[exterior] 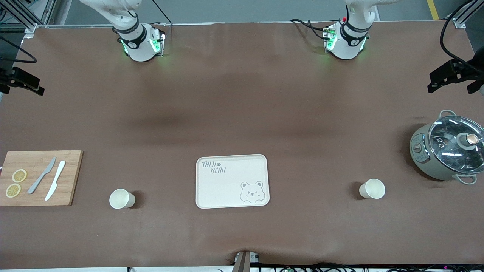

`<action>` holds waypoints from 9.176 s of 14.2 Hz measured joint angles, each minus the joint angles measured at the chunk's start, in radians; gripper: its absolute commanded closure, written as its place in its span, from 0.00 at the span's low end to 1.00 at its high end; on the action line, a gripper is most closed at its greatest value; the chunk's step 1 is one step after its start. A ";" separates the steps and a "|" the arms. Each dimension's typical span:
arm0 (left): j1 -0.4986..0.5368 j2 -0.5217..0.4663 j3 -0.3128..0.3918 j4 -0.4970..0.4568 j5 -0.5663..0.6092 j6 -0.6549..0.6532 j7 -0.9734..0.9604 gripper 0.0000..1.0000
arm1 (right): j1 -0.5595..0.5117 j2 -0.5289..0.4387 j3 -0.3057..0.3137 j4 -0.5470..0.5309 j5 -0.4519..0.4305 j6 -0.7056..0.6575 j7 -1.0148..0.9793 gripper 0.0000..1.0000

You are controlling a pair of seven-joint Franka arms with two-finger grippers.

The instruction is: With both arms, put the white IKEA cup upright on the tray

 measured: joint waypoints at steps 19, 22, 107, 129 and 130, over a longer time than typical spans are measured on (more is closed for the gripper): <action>-0.001 0.453 0.001 -0.014 0.056 0.390 0.137 0.00 | 0.026 0.189 0.005 -0.054 0.095 0.311 0.001 0.00; -0.001 0.525 0.001 -0.014 0.073 0.480 0.188 0.00 | 0.029 0.306 0.006 -0.048 0.098 0.399 0.001 0.00; -0.577 0.814 -0.005 0.065 0.036 0.876 -0.893 0.00 | 0.533 0.879 0.004 0.295 0.040 0.773 0.913 1.00; -0.379 0.450 0.035 0.094 0.038 0.383 -0.625 0.00 | 0.549 0.859 -0.012 0.336 0.009 0.697 0.930 0.00; -0.365 0.430 0.034 0.091 0.038 0.367 -0.588 0.00 | 0.548 0.821 -0.012 0.347 0.010 0.628 0.926 0.00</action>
